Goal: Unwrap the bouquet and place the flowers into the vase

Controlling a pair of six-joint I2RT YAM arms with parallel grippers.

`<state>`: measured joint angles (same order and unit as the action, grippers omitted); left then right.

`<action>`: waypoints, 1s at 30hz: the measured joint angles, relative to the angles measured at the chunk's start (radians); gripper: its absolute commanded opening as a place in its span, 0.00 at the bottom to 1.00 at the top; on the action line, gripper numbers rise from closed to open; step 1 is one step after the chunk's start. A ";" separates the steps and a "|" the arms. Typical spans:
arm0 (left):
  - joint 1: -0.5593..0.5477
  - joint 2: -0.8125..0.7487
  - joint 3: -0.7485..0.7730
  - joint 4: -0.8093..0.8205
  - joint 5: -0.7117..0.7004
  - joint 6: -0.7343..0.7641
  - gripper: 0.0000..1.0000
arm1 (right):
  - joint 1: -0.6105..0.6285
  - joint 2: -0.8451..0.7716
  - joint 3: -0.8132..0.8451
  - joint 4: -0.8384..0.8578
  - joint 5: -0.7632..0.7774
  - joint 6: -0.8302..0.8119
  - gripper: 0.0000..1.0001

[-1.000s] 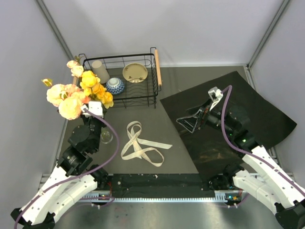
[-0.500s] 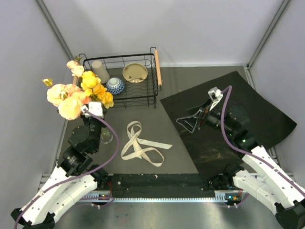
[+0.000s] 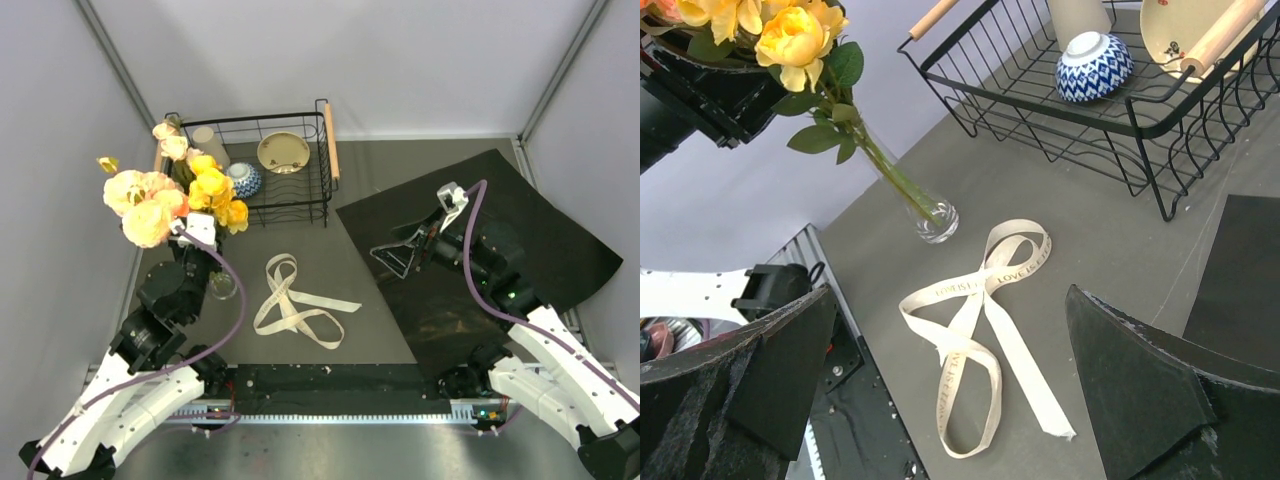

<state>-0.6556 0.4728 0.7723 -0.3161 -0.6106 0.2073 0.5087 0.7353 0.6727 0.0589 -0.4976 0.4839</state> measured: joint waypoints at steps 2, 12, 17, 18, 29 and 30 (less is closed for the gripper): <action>0.000 -0.003 0.010 -0.019 0.010 -0.004 0.45 | 0.000 0.000 0.000 0.001 0.000 -0.001 0.99; 0.000 -0.045 0.048 -0.079 0.046 -0.034 0.49 | 0.000 0.006 0.000 0.006 -0.001 -0.001 0.99; 0.000 -0.045 0.052 -0.097 0.046 -0.040 0.70 | 0.000 0.008 0.000 0.008 -0.001 -0.001 0.99; 0.000 -0.045 0.055 -0.104 0.048 -0.044 0.76 | 0.000 0.008 0.000 0.008 -0.001 -0.001 0.99; 0.000 -0.058 0.222 -0.238 0.129 -0.123 0.99 | 0.000 0.013 0.000 0.009 -0.001 -0.001 0.99; 0.000 -0.066 0.242 -0.253 0.144 -0.133 0.99 | 0.000 0.017 0.000 0.008 -0.001 -0.001 0.99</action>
<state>-0.6556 0.4072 1.0145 -0.5686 -0.4667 0.0742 0.5087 0.7525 0.6727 0.0673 -0.4984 0.4831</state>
